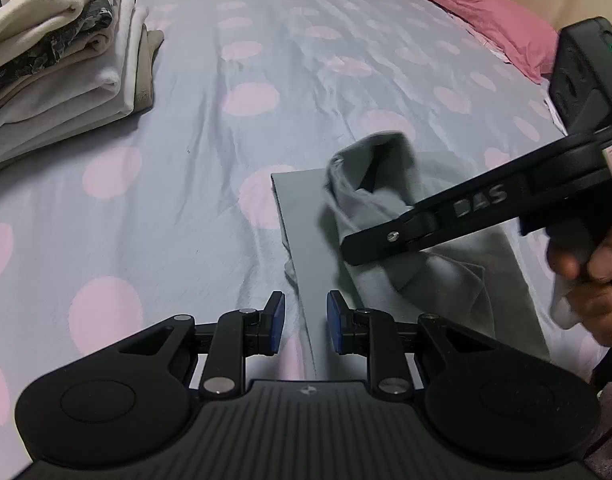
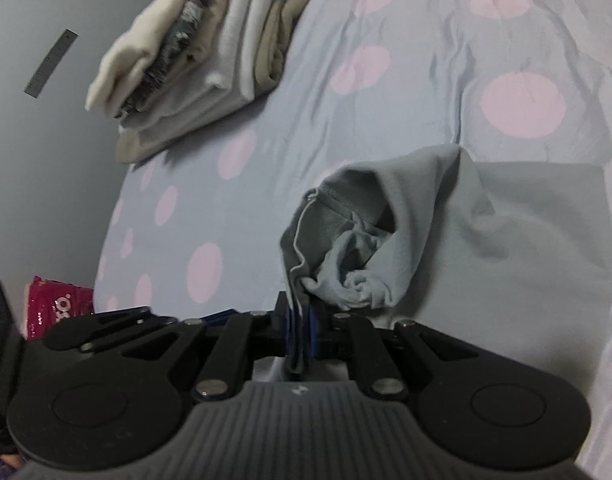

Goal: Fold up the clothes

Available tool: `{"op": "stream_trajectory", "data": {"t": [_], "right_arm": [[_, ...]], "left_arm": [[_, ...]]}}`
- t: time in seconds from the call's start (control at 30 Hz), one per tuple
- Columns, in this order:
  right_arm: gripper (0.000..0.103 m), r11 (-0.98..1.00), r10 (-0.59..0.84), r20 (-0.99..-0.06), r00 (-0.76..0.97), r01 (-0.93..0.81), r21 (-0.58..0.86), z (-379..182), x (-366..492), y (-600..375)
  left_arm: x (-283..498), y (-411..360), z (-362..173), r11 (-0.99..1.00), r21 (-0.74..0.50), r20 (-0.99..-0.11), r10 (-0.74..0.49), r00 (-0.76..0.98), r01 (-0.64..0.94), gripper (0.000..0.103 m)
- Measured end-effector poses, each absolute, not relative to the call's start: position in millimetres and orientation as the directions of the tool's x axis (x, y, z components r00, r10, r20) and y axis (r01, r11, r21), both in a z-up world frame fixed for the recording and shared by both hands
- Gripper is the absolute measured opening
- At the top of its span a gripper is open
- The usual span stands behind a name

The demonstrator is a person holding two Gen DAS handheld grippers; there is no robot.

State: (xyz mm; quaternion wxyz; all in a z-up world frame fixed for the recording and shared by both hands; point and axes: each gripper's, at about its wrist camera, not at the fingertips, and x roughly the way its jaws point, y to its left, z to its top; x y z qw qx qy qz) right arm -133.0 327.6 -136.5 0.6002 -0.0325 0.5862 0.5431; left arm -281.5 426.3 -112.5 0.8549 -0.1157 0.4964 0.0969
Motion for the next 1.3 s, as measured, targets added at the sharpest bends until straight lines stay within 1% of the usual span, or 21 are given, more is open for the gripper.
{"op": "stream_trajectory", "data": {"t": [0.13,0.17,0.23,0.3,0.43,0.47,0.5,0.57,0.63,0.67,0.7,0.8,0.87,0.97,1.17,1.3], "right_arm": [[0.011,0.417,0.596,-0.762,-0.254,-0.712,0.564,-143.8,-138.5,335.5],[0.015,0.418,0.596,-0.762,-0.254,-0.712,0.564,-144.5,-139.3,336.4],[0.018,0.418,0.595,-0.763,-0.253,-0.713,0.563,-145.7,-140.9,338.1],[0.025,0.41,0.603,-0.754,-0.262,-0.709,0.574,-144.1,-141.8,338.6],[0.027,0.365,0.622,-0.739,-0.258,-0.739,0.566,-127.2,-139.9,334.7],[0.034,0.356,0.636,-0.728,-0.256,-0.74,0.571,-121.4,-137.3,331.9],[0.037,0.352,0.654,-0.715,-0.249,-0.736,0.578,-114.3,-132.4,326.7],[0.037,0.345,0.683,-0.697,-0.218,-0.745,0.571,-100.8,-121.8,317.4],[0.029,0.351,0.687,-0.709,-0.157,-0.783,0.514,-92.4,-113.3,310.8],[0.021,0.354,0.689,-0.713,-0.126,-0.8,0.484,-88.2,-109.0,307.4],[0.016,0.364,0.679,-0.727,-0.102,-0.813,0.455,-88.5,-105.3,304.5],[0.01,0.391,0.619,-0.781,-0.082,-0.83,0.398,-102.7,-99.6,304.1],[0.01,0.403,0.563,-0.825,-0.055,-0.853,0.332,-117.1,-102.4,311.9],[0.01,0.397,0.53,-0.846,-0.047,-0.868,0.297,-132.8,-104.8,325.4],[0.01,0.373,0.517,-0.855,-0.044,-0.887,0.271,-139.7,-117.2,365.7],[0.01,0.35,0.523,-0.849,-0.078,-0.888,0.298,-142.8,-125.5,384.8]], "left_arm": [[-281.5,426.1,-115.7,0.956,-0.086,-0.876,0.062,0.478,-0.282,0.021],[-281.3,425.6,-116.2,0.956,-0.082,-0.878,0.065,0.475,-0.282,0.021],[-281.0,425.1,-116.7,0.957,-0.075,-0.879,0.07,0.471,-0.281,0.021],[-281.7,425.1,-116.5,0.957,-0.071,-0.88,0.073,0.47,-0.283,0.021],[-282.4,426.2,-115.4,0.953,-0.069,-0.881,0.081,0.467,-0.295,0.021],[-282.3,426.7,-115.0,0.952,-0.068,-0.881,0.083,0.466,-0.299,0.021],[-282.1,427.2,-114.6,0.951,-0.068,-0.882,0.085,0.464,-0.303,0.021],[-281.8,428.1,-113.8,0.948,-0.067,-0.882,0.089,0.462,-0.311,0.021],[-281.4,429.0,-113.1,0.945,-0.066,-0.883,0.094,0.459,-0.319,0.021],[-281.3,429.5,-112.7,0.944,-0.065,-0.884,0.096,0.458,-0.323,0.021],[-281.1,430.0,-112.3,0.943,-0.065,-0.884,0.098,0.457,-0.327,0.021],[-280.6,431.4,-111.2,0.939,-0.063,-0.886,0.104,0.453,-0.339,0.021],[-280.3,432.2,-110.5,0.936,-0.062,-0.887,0.108,0.45,-0.347,0.021],[-279.6,433.1,-111.4,0.935,-0.055,-0.888,0.115,0.445,-0.351,0.021],[-279.0,440.8,-114.5,0.927,-0.052,-0.892,0.124,0.435,-0.371,0.021],[-278.2,443.7,-113.5,0.925,-0.055,-0.89,0.125,0.439,-0.376,0.021]]}}
